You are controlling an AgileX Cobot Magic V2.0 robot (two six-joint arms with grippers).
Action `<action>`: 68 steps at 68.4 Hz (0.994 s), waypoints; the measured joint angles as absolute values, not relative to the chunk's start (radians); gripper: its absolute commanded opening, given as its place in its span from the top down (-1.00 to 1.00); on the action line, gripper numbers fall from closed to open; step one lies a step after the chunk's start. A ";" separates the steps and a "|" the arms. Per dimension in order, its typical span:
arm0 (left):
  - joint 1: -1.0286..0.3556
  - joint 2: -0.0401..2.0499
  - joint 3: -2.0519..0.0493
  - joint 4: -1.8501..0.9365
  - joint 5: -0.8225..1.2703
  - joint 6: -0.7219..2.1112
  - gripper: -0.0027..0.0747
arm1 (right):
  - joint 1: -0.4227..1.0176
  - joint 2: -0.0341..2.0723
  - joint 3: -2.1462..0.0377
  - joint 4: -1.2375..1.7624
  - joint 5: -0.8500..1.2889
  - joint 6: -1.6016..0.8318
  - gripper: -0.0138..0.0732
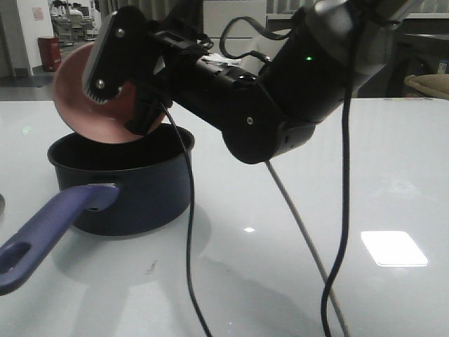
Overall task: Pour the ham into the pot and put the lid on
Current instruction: 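Tilt the pink bowl with the right gripper to pour ham into the saucepan, then carry the empty bowl back and set it down with the right gripper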
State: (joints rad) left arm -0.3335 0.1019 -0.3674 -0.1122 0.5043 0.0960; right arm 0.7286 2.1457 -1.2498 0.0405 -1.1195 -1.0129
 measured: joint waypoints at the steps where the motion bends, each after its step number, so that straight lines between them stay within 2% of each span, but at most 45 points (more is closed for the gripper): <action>1: -0.334 0.102 -0.367 -0.112 0.504 0.096 -0.33 | 0.729 2.146 -1.250 0.047 -1.120 -0.995 0.37; 12: -0.334 0.102 -0.367 -0.112 0.504 0.096 -0.33 | 0.729 2.099 -1.250 0.209 -1.077 -0.532 0.37; 15: -0.334 0.102 -0.367 -0.112 0.504 0.096 -0.33 | 0.729 2.063 -1.250 0.249 -1.002 -0.365 0.37; 23: -0.334 0.102 -0.367 -0.112 0.504 0.096 -0.33 | 0.727 2.001 -1.250 0.275 -0.810 -0.184 0.37; 41: -0.334 0.102 -0.367 -0.112 0.504 0.096 -0.33 | 0.688 1.805 -1.247 0.284 -0.264 -0.124 0.37; 55: -0.334 0.102 -0.367 -0.112 0.504 0.096 -0.33 | 0.534 1.656 -1.247 0.286 0.124 -0.122 0.37; 68: -0.334 0.102 -0.367 -0.112 0.504 0.096 -0.33 | 0.369 1.643 -1.245 0.284 0.411 -0.120 0.37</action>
